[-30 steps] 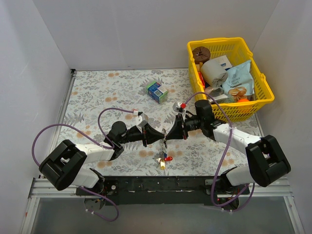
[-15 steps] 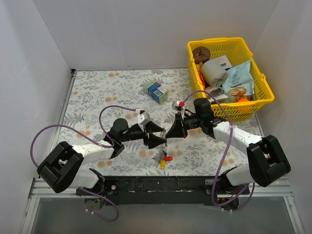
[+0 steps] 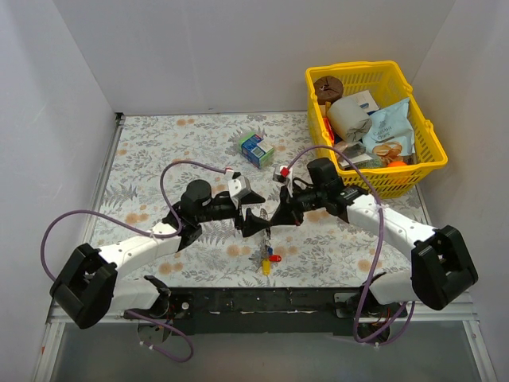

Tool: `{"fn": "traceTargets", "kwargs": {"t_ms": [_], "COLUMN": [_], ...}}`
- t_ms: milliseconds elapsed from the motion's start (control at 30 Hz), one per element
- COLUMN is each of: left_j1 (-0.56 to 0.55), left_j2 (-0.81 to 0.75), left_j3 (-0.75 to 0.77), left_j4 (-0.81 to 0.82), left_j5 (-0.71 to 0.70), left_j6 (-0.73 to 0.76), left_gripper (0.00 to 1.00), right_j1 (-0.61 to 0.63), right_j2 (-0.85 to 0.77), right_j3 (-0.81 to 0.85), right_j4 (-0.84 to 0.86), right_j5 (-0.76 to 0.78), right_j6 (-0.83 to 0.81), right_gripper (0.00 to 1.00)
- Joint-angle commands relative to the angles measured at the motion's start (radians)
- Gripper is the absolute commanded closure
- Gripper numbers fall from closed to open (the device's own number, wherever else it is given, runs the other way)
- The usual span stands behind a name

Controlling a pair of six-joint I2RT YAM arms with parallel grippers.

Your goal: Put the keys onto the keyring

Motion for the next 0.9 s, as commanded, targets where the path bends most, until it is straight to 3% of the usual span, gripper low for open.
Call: {"fn": "traceTargets", "kwargs": {"t_ms": [0,133,300,867], "left_j1": [-0.002,0.002,0.011,0.012], "left_j2": [0.042,0.113,0.156,0.125], "left_j3": [0.093,0.152,0.166,0.167], "left_j4": [-0.158,-0.236,-0.248,-0.248], "left_j5": [0.044,0.072,0.156,0.172], "left_j6": [0.114,0.154,0.171,0.149], "left_gripper": [0.25,0.35,0.40,0.61], "right_j1": [0.058,0.085,0.098,0.151], "right_j2": [-0.023,-0.028,-0.047,-0.037], "right_j3": [0.065,0.071,0.085,0.192], "right_j4": [-0.140,-0.205,-0.255,-0.364], "right_j5": [0.173,0.226,0.291,0.408], "right_j6": [-0.053,-0.066,-0.083,-0.116], "right_gripper": [0.99,0.99,0.99,0.99]}}
